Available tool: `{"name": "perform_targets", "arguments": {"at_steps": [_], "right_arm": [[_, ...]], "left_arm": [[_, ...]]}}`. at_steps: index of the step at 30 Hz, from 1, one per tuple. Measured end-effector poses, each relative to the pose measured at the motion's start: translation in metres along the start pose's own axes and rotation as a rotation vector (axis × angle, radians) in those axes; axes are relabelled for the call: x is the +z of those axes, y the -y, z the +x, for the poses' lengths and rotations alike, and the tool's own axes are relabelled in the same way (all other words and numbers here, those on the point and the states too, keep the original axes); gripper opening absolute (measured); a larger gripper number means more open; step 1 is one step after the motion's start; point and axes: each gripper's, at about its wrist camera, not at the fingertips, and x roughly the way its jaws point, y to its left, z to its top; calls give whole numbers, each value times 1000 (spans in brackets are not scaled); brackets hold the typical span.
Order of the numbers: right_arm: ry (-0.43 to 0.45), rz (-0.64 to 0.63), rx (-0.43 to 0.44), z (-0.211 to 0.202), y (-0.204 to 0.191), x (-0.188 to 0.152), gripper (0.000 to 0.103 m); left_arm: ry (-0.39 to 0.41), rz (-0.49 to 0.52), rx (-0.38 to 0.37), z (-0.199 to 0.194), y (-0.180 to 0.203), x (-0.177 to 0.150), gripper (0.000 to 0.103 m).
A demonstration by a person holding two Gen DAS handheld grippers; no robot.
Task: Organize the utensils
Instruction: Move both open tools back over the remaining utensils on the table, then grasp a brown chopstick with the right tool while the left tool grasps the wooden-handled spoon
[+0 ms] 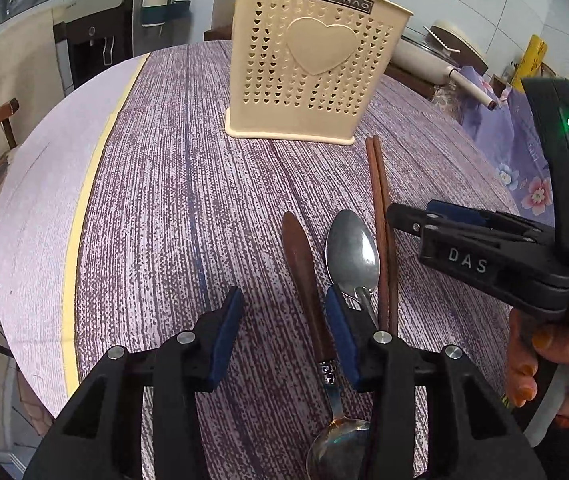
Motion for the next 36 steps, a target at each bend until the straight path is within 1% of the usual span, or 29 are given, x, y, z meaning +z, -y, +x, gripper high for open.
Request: {"name": "perform_targets", "arguments": {"at_steps": [5, 6, 7, 8, 10, 11, 13, 16, 18, 22, 24, 25, 26, 28, 29, 31, 36], "right_arm": [[-38, -13, 1, 0, 4, 4, 45], [-41, -15, -21, 1, 7, 4, 37], [-43, -5, -55, 2, 13, 5, 36], [-42, 10, -50, 1, 17, 5, 35], [-55, 91, 53, 0, 31, 3, 35], [-59, 106, 78, -1, 32, 3, 35], [-49, 103, 110, -2, 26, 2, 35], [-59, 81, 120, 2, 12, 2, 36], [-47, 47, 71, 2, 2, 3, 36], [-50, 3, 35, 1, 1, 4, 36], [-55, -22, -41, 0, 8, 3, 31], [-59, -17, -47, 0, 13, 3, 31], [-67, 25, -21, 1, 24, 3, 31], [-72, 118, 61, -1, 40, 3, 31], [-72, 138, 75, -1, 43, 3, 31], [-59, 148, 83, -4, 43, 4, 31], [-40, 128, 106, -4, 28, 7, 31]], "left_arm": [[2, 9, 13, 0, 3, -1, 43], [2, 6, 12, 0, 2, -1, 43], [1, 3, 11, 0, 2, -1, 43], [1, 1, 10, 0, 2, -1, 43], [3, 1, 11, 0, 3, -2, 43], [3, 4, 13, 0, 3, -2, 43], [3, 1, 15, 0, 4, -2, 43], [3, 1, 17, 0, 6, -2, 43], [3, 3, 18, 0, 6, -3, 43], [3, 1, 17, -1, 6, -4, 43], [2, -2, 15, -1, 6, -3, 43], [2, -3, 13, -1, 6, -3, 43], [2, -3, 13, -1, 6, -3, 43], [3, -5, 12, 0, 6, -3, 43], [3, -6, 11, 0, 7, -2, 43], [2, -4, 12, 1, 8, -2, 43], [-4, 25, 25, 2, 17, -3, 43]]}}
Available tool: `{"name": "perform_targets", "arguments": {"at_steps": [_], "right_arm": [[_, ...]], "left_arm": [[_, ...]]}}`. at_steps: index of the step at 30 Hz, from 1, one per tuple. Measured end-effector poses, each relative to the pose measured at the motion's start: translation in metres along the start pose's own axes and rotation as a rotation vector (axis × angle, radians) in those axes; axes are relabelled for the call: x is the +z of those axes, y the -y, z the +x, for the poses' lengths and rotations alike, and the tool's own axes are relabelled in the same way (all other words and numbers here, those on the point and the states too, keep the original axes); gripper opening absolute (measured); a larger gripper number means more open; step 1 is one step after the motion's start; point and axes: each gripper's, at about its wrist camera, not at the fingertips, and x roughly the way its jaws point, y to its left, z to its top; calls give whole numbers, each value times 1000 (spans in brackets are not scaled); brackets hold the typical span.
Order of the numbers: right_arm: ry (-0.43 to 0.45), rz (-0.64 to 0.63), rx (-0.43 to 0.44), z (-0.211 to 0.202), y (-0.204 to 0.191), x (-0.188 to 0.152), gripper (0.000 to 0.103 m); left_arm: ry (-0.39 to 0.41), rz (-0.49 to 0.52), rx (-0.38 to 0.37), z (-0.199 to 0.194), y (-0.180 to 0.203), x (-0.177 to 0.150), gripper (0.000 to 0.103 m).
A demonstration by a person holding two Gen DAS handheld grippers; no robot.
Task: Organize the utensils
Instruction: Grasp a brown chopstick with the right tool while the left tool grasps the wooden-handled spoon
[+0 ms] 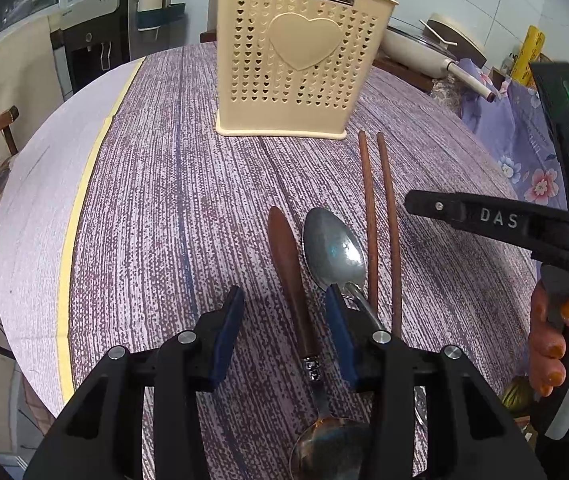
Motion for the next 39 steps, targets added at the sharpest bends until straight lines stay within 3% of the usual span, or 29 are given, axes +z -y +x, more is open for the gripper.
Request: {"name": "perform_targets", "arguments": {"at_steps": [2, 7, 11, 19, 35, 39], "right_arm": [[1, -3, -3, 2, -1, 1, 31], [7, -2, -20, -1, -1, -3, 31], [2, 5, -28, 0, 2, -3, 31], [-7, 15, -37, 7, -4, 2, 31], [-5, 13, -205, 45, -10, 56, 31], [-4, 27, -218, 49, -6, 63, 23]], "left_arm": [[-5, 20, 11, 1, 5, 1, 41], [2, 85, 90, 8, 13, 5, 25], [-1, 85, 92, 13, 8, 13, 18], [-9, 54, 76, 22, -8, 32, 15], [-41, 2, 50, 30, -23, 52, 14], [-55, -22, 39, 33, -25, 58, 14]]}}
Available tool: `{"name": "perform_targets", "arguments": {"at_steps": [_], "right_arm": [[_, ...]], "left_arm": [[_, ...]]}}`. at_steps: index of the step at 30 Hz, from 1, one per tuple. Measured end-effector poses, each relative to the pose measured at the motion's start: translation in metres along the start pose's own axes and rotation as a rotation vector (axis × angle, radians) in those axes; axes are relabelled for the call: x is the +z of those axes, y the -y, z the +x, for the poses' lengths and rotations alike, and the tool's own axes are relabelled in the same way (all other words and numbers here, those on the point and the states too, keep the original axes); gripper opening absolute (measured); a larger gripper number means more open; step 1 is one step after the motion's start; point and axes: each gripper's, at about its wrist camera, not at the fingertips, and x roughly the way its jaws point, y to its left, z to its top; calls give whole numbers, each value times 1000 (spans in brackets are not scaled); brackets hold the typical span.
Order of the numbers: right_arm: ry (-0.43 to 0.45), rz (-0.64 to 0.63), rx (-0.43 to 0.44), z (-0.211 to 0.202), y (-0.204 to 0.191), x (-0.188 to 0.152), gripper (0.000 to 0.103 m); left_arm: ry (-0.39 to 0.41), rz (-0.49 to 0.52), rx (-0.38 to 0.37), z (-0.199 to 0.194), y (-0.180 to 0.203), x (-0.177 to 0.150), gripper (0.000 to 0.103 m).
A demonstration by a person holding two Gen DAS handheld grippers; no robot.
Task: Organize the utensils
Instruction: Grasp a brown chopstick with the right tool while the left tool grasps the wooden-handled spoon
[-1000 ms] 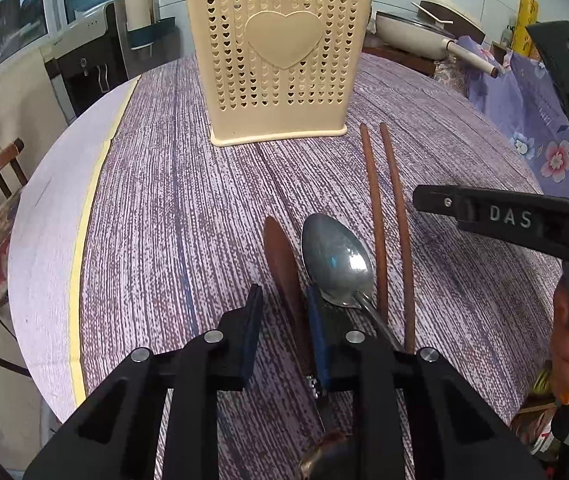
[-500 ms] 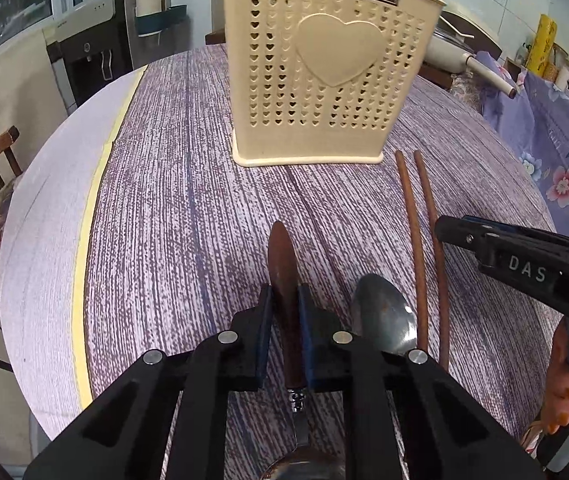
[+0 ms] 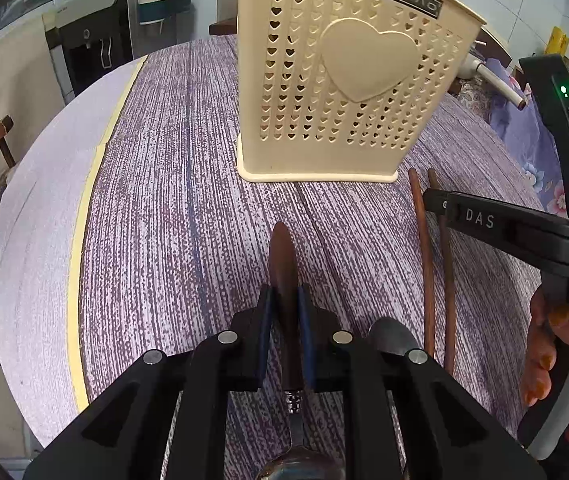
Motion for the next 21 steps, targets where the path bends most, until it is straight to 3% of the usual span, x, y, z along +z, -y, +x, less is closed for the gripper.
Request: {"name": "perform_targets", "arguments": {"at_steps": [5, 9, 14, 18, 21], "right_arm": [[-7, 12, -11, 5, 3, 8, 17], [-8, 9, -16, 7, 5, 10, 13], [-14, 18, -18, 9, 5, 12, 12], [-10, 20, -19, 11, 5, 14, 12], [-10, 42, -4, 11, 6, 15, 11]], "left_arm": [[-25, -27, -7, 6, -1, 12, 16], [-30, -14, 10, 9, 5, 16, 27], [-31, 10, 42, 15, 12, 24, 27], [-29, 14, 60, 18, 13, 26, 16], [-31, -5, 48, 19, 10, 28, 16]]}}
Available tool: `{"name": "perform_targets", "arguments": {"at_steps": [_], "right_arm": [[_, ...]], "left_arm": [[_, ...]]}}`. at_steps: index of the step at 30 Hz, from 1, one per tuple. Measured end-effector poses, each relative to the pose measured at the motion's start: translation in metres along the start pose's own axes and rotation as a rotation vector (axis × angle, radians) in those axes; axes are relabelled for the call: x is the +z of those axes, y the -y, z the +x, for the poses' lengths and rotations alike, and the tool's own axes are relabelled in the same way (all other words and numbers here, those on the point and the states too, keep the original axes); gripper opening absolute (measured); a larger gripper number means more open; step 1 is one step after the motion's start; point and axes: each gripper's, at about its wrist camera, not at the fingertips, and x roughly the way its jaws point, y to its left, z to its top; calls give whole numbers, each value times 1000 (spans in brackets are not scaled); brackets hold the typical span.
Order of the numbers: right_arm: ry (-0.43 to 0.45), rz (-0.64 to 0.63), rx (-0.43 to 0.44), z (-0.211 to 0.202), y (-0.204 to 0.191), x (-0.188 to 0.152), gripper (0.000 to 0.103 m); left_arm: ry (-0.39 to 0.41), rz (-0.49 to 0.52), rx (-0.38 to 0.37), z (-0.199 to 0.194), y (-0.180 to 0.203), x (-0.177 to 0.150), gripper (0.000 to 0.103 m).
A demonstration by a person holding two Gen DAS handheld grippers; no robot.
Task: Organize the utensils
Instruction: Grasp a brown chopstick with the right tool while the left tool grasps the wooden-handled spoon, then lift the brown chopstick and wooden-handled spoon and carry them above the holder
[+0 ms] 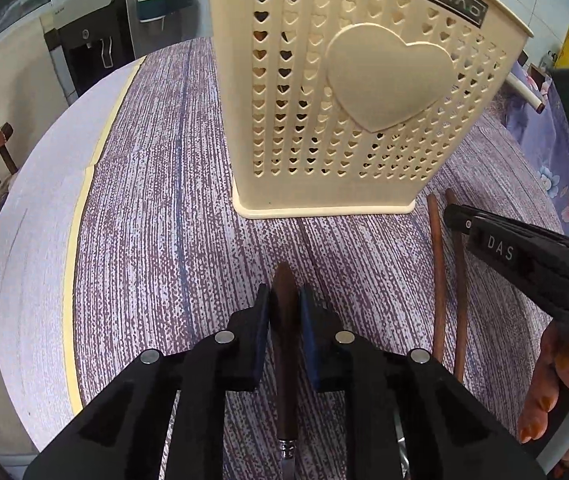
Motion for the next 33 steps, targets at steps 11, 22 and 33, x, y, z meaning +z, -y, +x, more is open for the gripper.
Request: {"name": "perform_targets", "arguments": {"at_steps": [11, 22, 33], "right_arm": [[68, 130, 158, -24, 30, 1, 9], [274, 55, 266, -115, 46, -4, 8], [401, -53, 318, -194, 55, -14, 8]], "left_arm": [[86, -59, -45, -21, -11, 9, 16], [265, -99, -101, -89, -23, 19, 16], [350, -74, -91, -122, -23, 18, 16]]}}
